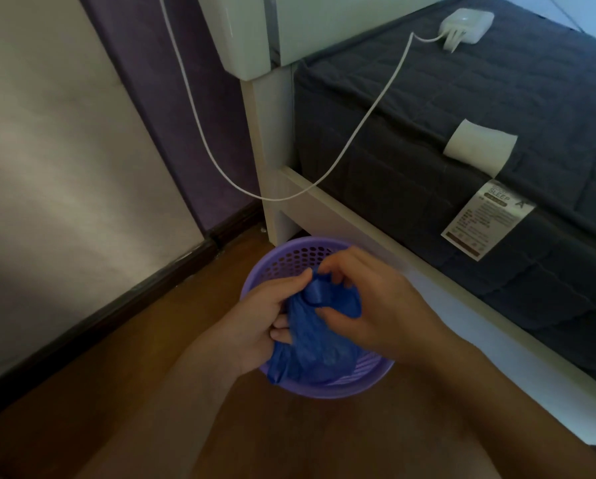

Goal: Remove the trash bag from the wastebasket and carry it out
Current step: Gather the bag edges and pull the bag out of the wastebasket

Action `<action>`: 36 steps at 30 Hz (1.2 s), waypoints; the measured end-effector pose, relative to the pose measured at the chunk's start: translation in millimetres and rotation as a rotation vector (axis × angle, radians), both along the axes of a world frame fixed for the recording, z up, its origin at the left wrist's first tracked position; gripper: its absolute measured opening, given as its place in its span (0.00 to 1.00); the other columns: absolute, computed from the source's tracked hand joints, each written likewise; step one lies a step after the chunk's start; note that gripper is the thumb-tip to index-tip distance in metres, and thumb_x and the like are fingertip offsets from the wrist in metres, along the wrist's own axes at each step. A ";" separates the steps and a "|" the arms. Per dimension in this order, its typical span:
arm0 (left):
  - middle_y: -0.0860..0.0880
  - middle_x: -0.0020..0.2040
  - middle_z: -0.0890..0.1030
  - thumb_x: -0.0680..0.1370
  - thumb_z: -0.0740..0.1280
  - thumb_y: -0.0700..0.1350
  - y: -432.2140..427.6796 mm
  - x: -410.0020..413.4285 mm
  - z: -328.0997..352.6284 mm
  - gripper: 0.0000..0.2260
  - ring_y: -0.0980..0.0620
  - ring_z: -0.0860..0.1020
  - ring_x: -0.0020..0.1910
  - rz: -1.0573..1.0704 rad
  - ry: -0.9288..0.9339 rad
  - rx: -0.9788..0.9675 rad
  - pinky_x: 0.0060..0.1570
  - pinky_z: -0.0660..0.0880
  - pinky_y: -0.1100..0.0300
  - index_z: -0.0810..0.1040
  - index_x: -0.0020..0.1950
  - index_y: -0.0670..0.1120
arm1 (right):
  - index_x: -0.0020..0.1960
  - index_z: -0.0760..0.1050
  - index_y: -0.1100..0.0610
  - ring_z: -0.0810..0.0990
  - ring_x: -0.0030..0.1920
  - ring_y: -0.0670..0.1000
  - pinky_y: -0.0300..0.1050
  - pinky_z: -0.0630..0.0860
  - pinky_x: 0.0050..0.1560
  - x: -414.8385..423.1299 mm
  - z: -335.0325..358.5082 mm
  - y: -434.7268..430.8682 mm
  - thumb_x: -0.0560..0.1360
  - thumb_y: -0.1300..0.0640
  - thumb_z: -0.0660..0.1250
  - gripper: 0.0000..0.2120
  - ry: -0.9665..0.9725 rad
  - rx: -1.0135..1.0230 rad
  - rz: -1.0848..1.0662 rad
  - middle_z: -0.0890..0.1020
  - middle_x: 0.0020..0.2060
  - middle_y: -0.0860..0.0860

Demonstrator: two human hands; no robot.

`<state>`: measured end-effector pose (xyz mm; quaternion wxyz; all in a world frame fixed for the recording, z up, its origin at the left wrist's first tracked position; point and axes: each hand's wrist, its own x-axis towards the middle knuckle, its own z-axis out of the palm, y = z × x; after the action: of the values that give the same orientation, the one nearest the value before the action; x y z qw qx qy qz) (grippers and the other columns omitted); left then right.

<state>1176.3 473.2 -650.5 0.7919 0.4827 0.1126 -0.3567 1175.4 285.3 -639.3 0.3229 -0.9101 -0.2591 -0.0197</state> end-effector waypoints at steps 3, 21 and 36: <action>0.52 0.26 0.67 0.80 0.64 0.51 0.1 0.4 -1.7 0.13 0.58 0.60 0.21 -0.017 -0.027 0.002 0.23 0.52 0.64 0.76 0.51 0.41 | 0.51 0.75 0.50 0.75 0.47 0.44 0.41 0.75 0.46 2.1 -7.7 3.9 0.74 0.53 0.69 0.07 -0.021 -0.014 -0.017 0.77 0.47 0.43; 0.53 0.31 0.70 0.80 0.66 0.46 22.6 3.6 -7.8 0.08 0.57 0.66 0.26 -0.237 -0.526 0.676 0.28 0.65 0.62 0.75 0.49 0.41 | 0.41 0.72 0.71 0.63 0.26 0.51 0.37 0.71 0.26 16.4 0.6 -14.6 0.76 0.52 0.67 0.20 0.737 0.706 -0.290 0.63 0.27 0.56; 0.50 0.42 0.84 0.78 0.69 0.44 38.2 8.3 -8.9 0.04 0.56 0.82 0.36 -0.014 -0.302 0.583 0.36 0.78 0.61 0.79 0.45 0.44 | 0.51 0.81 0.59 0.59 0.22 0.43 0.37 0.50 0.23 12.6 3.3 -29.7 0.78 0.56 0.61 0.12 0.999 1.387 -0.181 0.63 0.27 0.48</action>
<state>1184.6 511.4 -659.4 0.6257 0.7373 0.0879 -0.2392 1188.0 255.7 -636.0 0.8795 -0.4261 0.0575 0.2037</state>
